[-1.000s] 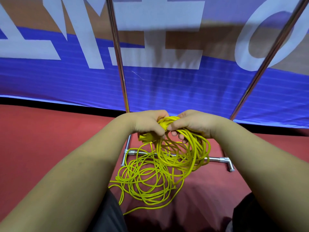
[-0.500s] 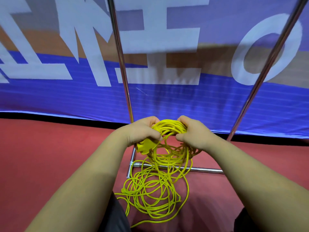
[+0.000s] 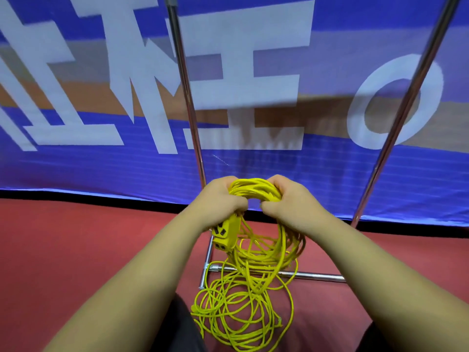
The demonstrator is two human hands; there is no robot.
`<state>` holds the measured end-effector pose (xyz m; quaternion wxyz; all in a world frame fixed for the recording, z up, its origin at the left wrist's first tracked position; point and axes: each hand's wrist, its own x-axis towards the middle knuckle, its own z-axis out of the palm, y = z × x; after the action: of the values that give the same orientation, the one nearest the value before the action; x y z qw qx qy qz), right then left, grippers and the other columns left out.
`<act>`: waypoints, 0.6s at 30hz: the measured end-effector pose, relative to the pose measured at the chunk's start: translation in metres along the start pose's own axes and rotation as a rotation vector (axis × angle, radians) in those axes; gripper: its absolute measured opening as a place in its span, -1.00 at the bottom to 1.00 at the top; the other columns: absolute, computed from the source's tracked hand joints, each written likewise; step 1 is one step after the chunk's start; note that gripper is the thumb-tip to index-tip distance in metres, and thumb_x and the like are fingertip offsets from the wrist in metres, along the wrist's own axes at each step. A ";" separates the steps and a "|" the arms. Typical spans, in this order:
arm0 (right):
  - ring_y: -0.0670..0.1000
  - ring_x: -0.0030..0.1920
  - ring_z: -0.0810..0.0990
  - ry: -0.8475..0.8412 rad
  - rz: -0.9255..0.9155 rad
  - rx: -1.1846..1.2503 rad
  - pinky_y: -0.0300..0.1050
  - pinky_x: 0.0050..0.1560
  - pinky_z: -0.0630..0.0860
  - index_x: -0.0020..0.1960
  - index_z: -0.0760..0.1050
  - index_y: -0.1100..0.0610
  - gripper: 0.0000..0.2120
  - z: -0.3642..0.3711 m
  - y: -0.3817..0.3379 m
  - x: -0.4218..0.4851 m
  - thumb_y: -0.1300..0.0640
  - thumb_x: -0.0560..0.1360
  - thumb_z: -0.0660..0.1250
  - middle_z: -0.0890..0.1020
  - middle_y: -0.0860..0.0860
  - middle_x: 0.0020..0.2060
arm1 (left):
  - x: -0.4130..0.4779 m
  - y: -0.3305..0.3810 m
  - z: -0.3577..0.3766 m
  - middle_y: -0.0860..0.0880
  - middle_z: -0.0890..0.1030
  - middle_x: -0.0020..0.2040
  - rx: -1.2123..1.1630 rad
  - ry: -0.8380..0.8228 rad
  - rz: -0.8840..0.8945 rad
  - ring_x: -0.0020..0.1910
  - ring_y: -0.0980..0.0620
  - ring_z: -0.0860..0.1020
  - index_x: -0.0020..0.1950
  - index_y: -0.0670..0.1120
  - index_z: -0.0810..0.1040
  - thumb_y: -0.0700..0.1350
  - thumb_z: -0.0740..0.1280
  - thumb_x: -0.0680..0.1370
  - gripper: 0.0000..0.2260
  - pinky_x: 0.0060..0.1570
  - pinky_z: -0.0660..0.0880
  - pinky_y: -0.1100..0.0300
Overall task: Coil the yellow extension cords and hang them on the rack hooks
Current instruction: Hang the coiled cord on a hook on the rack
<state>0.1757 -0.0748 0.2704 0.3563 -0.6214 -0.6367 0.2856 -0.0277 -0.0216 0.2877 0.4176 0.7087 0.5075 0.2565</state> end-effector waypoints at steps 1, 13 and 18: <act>-0.01 -0.27 0.61 -0.014 -0.027 -0.049 0.04 -0.19 0.60 0.03 0.52 -0.05 -0.75 -0.004 -0.002 0.000 0.11 0.39 0.46 0.65 -0.01 -0.26 | -0.001 0.005 -0.008 -0.06 0.57 -0.38 -0.018 0.000 0.001 -0.39 -0.03 0.55 -0.19 -0.13 0.51 -0.26 0.44 0.34 -0.86 -0.30 0.47 0.03; -0.11 -0.34 0.54 0.045 -0.271 -0.222 -0.09 -0.25 0.51 0.07 0.56 -0.01 -0.75 -0.078 -0.101 0.050 0.18 0.42 0.45 0.61 -0.05 -0.28 | 0.006 0.104 -0.115 0.00 0.60 -0.24 0.584 0.045 0.237 -0.26 0.00 0.60 -0.02 0.02 0.45 -0.20 0.43 0.41 -0.75 -0.27 0.57 0.06; -0.06 -0.29 0.60 0.108 -0.416 -0.328 -0.06 -0.23 0.51 0.07 0.56 0.01 -0.79 -0.112 -0.160 0.074 0.16 0.45 0.45 0.63 -0.03 -0.22 | 0.005 0.160 -0.163 -0.05 0.60 -0.12 0.692 0.086 0.289 -0.15 -0.02 0.62 0.14 0.03 0.45 -0.17 0.46 0.44 -0.66 -0.27 0.51 0.15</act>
<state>0.1741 -0.0204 0.4721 0.3353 -0.5409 -0.7685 0.0658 -0.0729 0.0156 0.5085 0.0914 0.8607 0.4761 0.1556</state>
